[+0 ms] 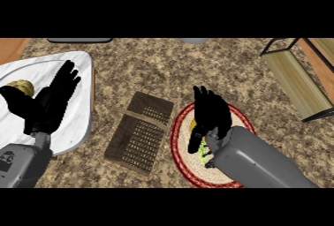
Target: Pick the lemon from the placemat and place it in the tiered shelf
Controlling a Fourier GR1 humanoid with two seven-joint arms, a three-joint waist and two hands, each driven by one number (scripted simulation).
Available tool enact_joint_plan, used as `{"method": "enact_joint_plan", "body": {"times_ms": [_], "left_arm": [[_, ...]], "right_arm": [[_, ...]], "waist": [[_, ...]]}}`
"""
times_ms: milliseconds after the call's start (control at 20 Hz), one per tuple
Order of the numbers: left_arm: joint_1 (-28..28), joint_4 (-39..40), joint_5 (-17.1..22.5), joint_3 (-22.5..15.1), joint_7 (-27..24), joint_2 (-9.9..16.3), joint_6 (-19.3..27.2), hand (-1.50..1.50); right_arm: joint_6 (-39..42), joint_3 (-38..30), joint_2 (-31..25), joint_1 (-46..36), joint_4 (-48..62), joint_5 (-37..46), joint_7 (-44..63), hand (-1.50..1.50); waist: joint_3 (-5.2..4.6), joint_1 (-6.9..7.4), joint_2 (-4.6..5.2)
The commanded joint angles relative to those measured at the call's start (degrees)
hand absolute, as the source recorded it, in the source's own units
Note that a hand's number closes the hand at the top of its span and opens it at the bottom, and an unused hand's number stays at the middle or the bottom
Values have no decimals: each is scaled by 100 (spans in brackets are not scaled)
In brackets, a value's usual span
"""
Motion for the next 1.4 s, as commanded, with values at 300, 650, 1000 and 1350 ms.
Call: {"method": "enact_joint_plan", "body": {"times_ms": [300, 650, 1000, 1350], "left_arm": [[-71, 60, 98, 261, 41, 49, -359, 0], [111, 256, -154, 292, -269, -209, -289, 0], [119, -128, -299, 287, 139, -303, -276, 0], [-48, -115, -672, 262, 241, -590, -137, 0]], "right_arm": [[397, -97, 617, 78, 218, 482, 1256, -150], [179, -424, 397, 681, 371, 912, 434, -150], [21, -677, 904, 872, 1193, 1371, -151, -150], [-82, -1133, 1413, 888, 1988, 1714, -658, -150]], "waist": [[1, -13, 1], [3, -37, 13], [6, 17, 20], [8, 24, 20]]}}
